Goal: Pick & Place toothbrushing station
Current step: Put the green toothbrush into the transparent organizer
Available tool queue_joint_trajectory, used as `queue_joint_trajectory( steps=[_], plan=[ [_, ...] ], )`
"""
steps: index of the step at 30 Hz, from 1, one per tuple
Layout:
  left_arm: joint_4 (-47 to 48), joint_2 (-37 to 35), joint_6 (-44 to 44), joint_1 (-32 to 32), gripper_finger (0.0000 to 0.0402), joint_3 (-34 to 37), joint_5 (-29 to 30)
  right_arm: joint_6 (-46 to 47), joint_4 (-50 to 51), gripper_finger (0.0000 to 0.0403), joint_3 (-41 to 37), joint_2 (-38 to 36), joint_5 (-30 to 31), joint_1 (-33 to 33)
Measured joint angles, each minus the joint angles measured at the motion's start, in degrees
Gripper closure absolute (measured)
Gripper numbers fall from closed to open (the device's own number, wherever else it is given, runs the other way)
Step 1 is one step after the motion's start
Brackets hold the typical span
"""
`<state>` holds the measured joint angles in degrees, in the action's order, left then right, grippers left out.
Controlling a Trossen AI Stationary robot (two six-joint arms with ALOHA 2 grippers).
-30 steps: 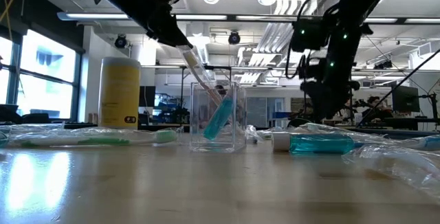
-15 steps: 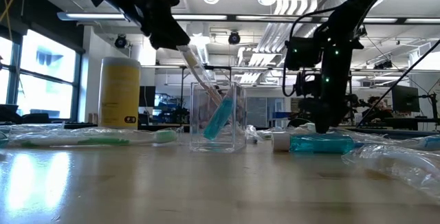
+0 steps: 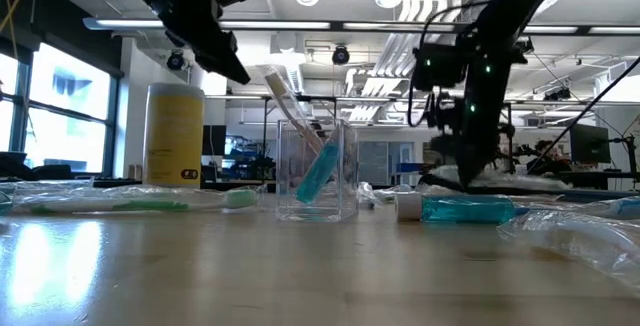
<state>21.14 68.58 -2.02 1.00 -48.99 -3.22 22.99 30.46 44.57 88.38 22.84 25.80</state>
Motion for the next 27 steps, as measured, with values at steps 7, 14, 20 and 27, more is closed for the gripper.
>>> queue_joint_trajectory(
  steps=[7,14,20,27],
  plan=[
    [-0.50,-0.07,-2.65,-6.67,0.0192,0.00,13.06,0.48,4.36,0.0392,4.80,-11.01,3.15,-8.40],
    [3.18,-3.17,-10.21,-12.64,0.0192,-0.07,17.18,-13.03,-19.51,0.0392,2.72,-20.28,1.83,-23.14],
    [3.16,-2.62,-11.50,-18.22,0.0192,-0.03,19.45,-28.72,-52.00,0.0392,-3.15,-17.53,-12.03,-27.98],
    [1.81,-3.21,-7.06,-21.29,0.0192,0.02,31.72,-31.16,-75.43,0.0392,-5.65,-8.46,-24.69,-24.48]
  ],
)
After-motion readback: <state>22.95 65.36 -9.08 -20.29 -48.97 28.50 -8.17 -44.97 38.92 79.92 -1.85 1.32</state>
